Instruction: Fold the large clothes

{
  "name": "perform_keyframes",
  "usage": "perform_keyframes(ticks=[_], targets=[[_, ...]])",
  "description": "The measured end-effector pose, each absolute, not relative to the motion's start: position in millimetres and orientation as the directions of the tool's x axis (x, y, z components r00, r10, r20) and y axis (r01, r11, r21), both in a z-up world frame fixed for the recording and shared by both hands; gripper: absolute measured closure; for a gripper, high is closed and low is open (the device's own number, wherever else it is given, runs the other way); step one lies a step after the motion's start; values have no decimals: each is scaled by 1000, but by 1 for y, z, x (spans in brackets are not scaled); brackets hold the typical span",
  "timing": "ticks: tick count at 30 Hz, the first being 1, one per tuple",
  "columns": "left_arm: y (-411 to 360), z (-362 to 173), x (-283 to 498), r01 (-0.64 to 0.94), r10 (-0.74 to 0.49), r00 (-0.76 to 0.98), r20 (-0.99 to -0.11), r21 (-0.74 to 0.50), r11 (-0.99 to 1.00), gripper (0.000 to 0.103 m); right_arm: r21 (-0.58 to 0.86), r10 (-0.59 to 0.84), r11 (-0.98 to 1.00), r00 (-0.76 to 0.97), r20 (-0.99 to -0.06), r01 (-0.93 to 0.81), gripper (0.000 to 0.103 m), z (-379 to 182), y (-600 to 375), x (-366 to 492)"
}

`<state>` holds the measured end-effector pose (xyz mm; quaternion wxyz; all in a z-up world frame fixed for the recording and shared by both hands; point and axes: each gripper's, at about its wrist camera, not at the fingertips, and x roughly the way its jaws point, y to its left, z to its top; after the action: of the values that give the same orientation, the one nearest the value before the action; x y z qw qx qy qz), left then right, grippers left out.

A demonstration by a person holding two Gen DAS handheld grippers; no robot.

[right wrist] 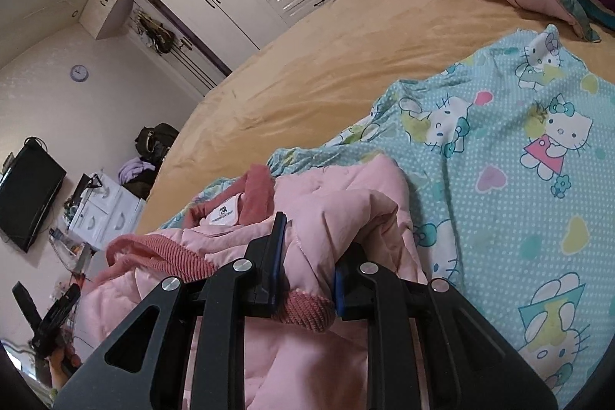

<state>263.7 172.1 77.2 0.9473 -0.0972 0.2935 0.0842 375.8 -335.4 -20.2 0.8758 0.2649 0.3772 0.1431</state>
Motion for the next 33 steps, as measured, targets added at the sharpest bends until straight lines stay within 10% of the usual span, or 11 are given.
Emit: perform_keyframes(ticks=[13, 20, 23, 27, 33], targets=[[209, 39, 229, -263, 70, 813, -578, -257, 930, 16, 610, 491, 791, 641, -590, -43, 81, -21, -339, 385], [237, -21, 234, -242, -132, 721, -680, -425, 872, 12, 652, 546, 755, 615, -570, -67, 71, -12, -341, 386], [237, -33, 238, -232, -191, 697, -691, -470, 852, 12, 681, 580, 728, 605, -545, -84, 58, -10, -341, 385], [229, -35, 239, -225, -180, 688, -703, -443, 868, 12, 678, 589, 725, 624, -514, -125, 11, 2, -336, 375], [223, -36, 236, -219, -173, 675, -717, -419, 881, 16, 477, 489, 850, 674, -553, -225, 10, 23, -324, 348]])
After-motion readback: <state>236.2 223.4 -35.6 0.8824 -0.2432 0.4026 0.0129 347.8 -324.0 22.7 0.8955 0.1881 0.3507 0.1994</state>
